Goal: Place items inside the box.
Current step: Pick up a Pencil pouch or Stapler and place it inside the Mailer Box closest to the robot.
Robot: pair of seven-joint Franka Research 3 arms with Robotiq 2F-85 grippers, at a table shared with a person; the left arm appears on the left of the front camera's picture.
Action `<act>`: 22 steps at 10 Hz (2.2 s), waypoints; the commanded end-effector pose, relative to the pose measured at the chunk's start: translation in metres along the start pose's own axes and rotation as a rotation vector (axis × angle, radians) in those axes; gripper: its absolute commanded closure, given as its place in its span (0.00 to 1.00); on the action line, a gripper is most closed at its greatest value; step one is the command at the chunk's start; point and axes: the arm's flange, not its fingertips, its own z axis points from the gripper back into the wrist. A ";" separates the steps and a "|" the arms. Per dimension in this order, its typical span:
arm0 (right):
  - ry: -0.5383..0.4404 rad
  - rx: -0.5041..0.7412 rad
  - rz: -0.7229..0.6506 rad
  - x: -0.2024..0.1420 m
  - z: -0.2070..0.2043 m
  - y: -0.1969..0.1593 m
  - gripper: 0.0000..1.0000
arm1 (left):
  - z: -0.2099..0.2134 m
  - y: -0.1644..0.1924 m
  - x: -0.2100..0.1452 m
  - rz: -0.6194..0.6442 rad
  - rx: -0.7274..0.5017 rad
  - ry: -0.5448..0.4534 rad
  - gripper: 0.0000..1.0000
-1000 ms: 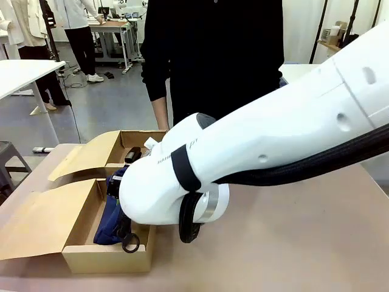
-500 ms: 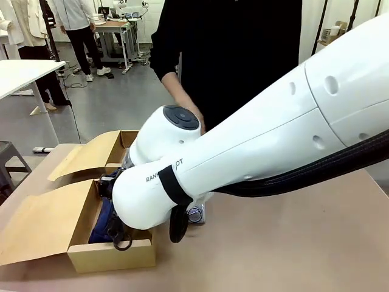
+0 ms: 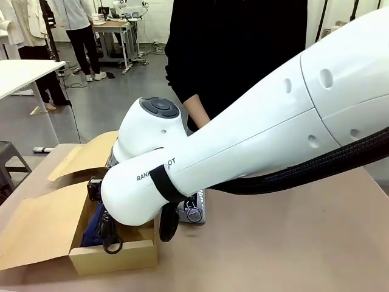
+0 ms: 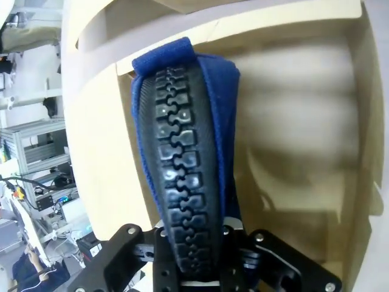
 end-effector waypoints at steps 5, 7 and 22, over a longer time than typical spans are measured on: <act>-0.028 -0.060 -0.049 0.002 -0.007 0.011 0.93 | -0.001 0.000 0.001 -0.021 -0.028 -0.011 0.00; -0.003 -0.044 -0.056 0.002 -0.006 0.009 0.35 | -0.001 0.000 0.001 -0.021 -0.028 -0.011 0.00; -0.016 0.369 -0.302 -0.009 0.187 -0.178 0.00 | -0.001 0.000 0.001 -0.021 -0.028 -0.011 0.00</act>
